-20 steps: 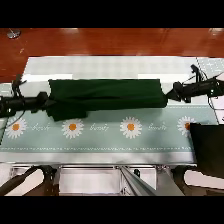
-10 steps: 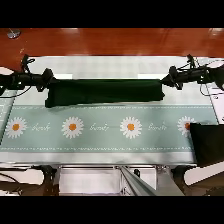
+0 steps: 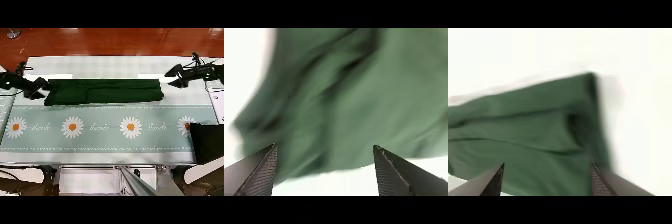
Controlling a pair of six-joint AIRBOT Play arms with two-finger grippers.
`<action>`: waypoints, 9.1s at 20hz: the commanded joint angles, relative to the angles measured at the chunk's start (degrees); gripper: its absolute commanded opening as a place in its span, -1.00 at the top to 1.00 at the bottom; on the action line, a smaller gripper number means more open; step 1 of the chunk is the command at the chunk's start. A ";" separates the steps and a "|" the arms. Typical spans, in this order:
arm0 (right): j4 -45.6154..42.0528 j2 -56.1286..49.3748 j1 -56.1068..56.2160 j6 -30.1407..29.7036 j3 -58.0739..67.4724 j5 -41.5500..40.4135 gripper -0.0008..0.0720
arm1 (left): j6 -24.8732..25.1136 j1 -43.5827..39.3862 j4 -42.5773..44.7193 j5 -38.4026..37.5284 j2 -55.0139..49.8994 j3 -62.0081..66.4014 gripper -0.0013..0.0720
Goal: Fold the shirts.
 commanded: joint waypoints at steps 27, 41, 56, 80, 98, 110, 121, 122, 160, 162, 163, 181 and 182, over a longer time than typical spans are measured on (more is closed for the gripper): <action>-23.98 39.93 11.23 3.34 -19.50 6.54 0.93 | 6.21 -51.78 -21.81 40.98 22.10 -24.17 0.88; -15.93 57.99 12.37 7.30 -30.18 4.52 0.93 | -2.78 -69.94 -23.58 22.73 -18.97 14.86 0.88; -11.02 42.53 30.93 7.39 -16.94 -4.11 0.93 | -1.31 -25.62 -4.24 -1.95 12.00 10.84 0.88; -6.86 2.40 28.04 6.10 26.27 19.85 -0.75 | -1.29 -17.38 -17.07 21.11 63.30 -53.27 0.88; 9.35 22.88 29.94 5.51 -45.86 -24.00 -0.74 | 0.42 -17.40 -17.11 23.06 55.43 -53.24 0.88; -6.71 15.69 31.26 7.15 2.95 -1.42 0.93 | 0.39 -22.84 -17.14 24.57 55.39 -53.24 0.87; -22.43 22.25 11.17 18.88 28.37 30.86 0.93 | 0.39 -23.50 -17.14 24.57 55.41 -53.24 0.87; -23.61 23.91 8.04 18.99 27.98 31.82 0.94 | 0.39 -23.52 -17.11 24.59 55.41 -53.24 0.87; -32.39 29.27 22.47 10.93 5.05 1.66 0.93 | -6.23 -34.38 8.28 11.85 24.96 6.78 0.88; -36.81 26.56 29.05 11.93 -2.75 -2.97 0.93 | -11.32 -36.30 14.95 12.09 23.23 0.76 0.88; -38.21 25.18 30.56 13.11 -6.71 -5.18 0.93 | -11.87 -36.30 16.06 12.00 21.92 -1.99 0.88; -40.28 21.70 29.99 15.80 -14.36 -7.04 0.93 | -11.67 -34.88 16.37 13.57 17.42 -4.61 0.87; -40.28 21.70 29.99 15.80 -14.36 -7.04 0.93 | -11.69 -34.88 16.37 13.57 17.42 -4.61 0.87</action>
